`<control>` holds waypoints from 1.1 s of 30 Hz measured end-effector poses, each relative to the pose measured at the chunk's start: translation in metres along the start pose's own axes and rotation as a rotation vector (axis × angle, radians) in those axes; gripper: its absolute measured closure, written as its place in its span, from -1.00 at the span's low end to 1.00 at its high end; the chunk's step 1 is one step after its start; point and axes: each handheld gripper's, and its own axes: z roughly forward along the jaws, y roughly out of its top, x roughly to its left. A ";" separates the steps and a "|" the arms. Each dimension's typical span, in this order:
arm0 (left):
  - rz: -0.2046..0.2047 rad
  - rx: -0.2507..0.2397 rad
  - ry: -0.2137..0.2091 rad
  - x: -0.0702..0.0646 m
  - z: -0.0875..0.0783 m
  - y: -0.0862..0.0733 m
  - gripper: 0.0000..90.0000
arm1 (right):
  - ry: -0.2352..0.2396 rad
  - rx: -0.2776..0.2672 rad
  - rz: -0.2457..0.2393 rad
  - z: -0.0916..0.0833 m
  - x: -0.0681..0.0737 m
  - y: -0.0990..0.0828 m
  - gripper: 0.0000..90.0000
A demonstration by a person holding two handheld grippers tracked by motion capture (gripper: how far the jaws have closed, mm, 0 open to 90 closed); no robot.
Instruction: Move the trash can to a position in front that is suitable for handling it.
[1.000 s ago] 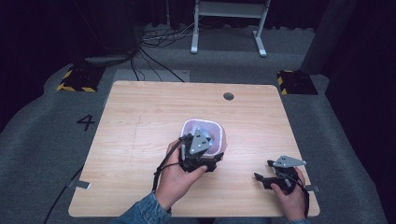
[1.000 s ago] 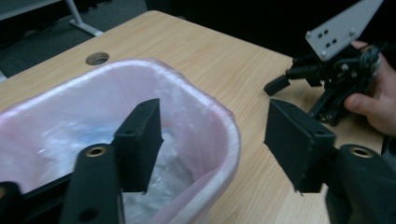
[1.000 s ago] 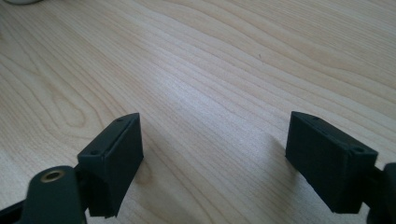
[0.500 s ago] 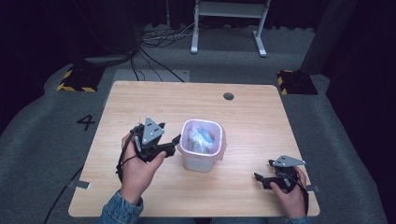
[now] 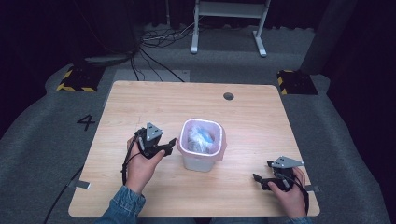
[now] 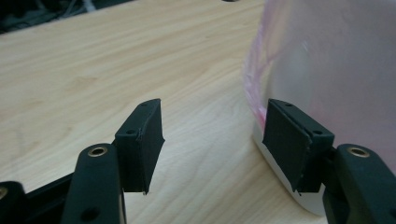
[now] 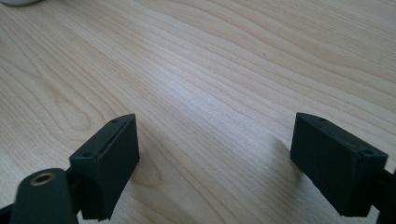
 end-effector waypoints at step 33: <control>0.061 -0.012 -0.182 -0.058 0.030 -0.024 -0.08 | 0.091 -0.215 0.006 0.033 0.046 0.043 -0.36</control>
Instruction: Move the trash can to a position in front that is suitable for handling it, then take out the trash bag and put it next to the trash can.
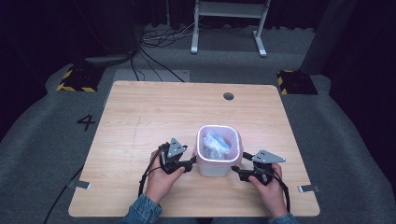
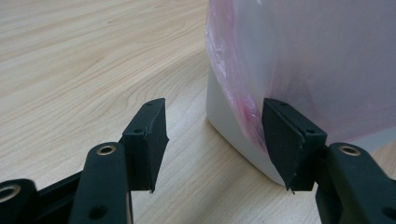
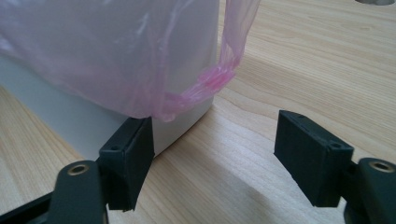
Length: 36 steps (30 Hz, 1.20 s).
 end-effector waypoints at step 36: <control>0.212 -0.022 -0.210 -0.020 -0.032 0.004 0.65 | 0.196 -0.067 -0.206 -0.043 0.023 0.030 0.66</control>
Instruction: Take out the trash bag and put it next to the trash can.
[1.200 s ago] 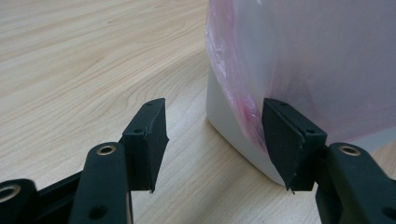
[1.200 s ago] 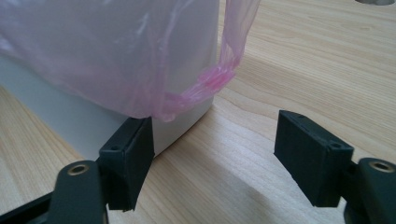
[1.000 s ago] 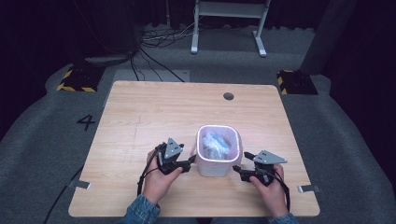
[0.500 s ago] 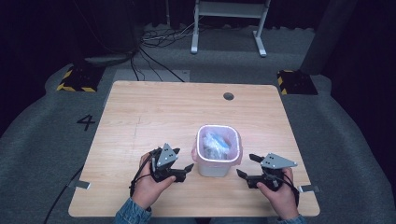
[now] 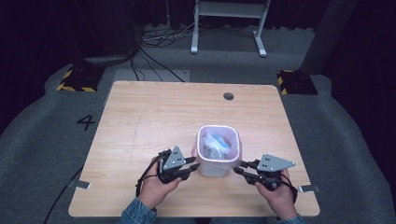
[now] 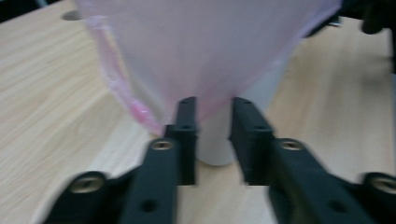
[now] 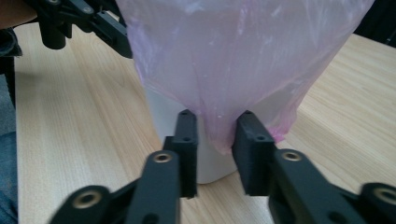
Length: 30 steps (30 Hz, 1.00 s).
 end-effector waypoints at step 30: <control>0.040 -0.004 0.060 -0.011 -0.010 0.010 -0.28 | -0.097 -0.084 -0.068 -0.043 0.025 0.042 0.98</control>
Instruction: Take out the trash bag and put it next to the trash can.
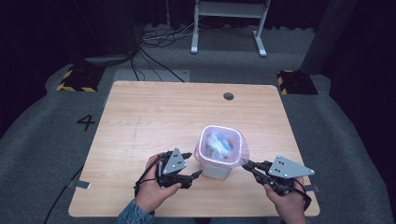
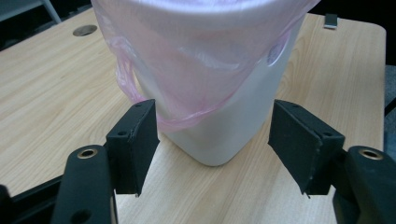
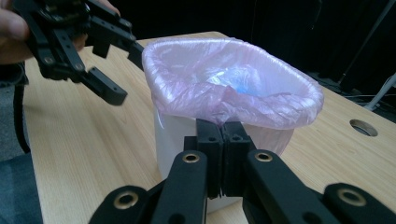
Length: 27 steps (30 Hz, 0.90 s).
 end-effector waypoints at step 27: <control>0.097 -0.104 -0.133 -0.012 -0.040 0.022 1.00 | 0.009 -0.002 -0.017 -0.013 0.008 0.005 0.98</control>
